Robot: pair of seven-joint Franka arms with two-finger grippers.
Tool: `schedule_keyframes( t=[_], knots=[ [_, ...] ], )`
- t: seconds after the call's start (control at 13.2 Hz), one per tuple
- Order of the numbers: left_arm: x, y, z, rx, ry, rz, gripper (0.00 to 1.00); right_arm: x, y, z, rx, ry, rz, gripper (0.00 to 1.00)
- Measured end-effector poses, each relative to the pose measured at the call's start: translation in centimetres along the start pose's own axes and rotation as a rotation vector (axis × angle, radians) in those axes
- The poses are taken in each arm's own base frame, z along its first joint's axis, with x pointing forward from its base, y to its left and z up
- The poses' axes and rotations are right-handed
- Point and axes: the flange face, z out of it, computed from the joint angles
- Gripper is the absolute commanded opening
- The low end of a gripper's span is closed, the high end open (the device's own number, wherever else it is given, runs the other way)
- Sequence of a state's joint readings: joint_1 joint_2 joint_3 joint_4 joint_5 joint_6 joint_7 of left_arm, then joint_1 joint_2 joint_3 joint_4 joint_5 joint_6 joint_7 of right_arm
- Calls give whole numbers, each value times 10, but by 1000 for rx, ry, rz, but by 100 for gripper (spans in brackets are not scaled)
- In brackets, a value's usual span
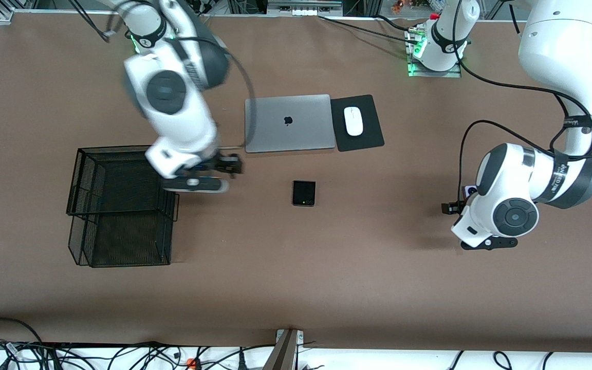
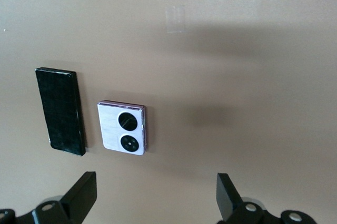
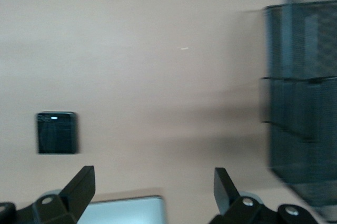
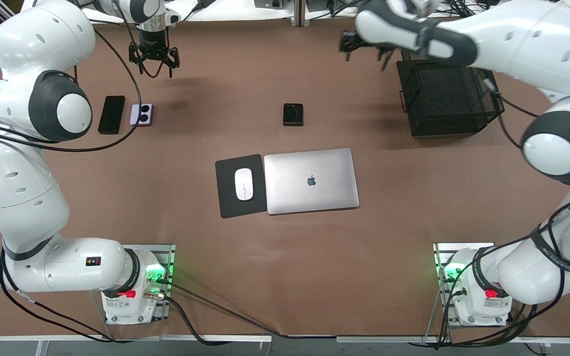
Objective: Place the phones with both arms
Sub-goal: 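Release the black phone while the right gripper reaches toward it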
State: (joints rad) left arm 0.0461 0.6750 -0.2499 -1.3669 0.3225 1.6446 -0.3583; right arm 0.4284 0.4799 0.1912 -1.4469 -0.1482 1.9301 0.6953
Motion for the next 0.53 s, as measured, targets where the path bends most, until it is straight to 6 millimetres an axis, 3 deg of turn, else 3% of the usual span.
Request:
schedule_keyframes(
  t=[0.23, 0.38, 0.53],
  knots=[
    [1, -5, 1, -2, -1, 20, 100, -16, -81, 42, 23, 23, 20, 100],
    [3, -14, 2, -7, -5, 34, 100, -23, -114, 75, 25, 46, 26, 100],
    [6, -28, 5, -14, -9, 55, 100, -31, -134, 101, 23, 52, 23, 100]
  ],
)
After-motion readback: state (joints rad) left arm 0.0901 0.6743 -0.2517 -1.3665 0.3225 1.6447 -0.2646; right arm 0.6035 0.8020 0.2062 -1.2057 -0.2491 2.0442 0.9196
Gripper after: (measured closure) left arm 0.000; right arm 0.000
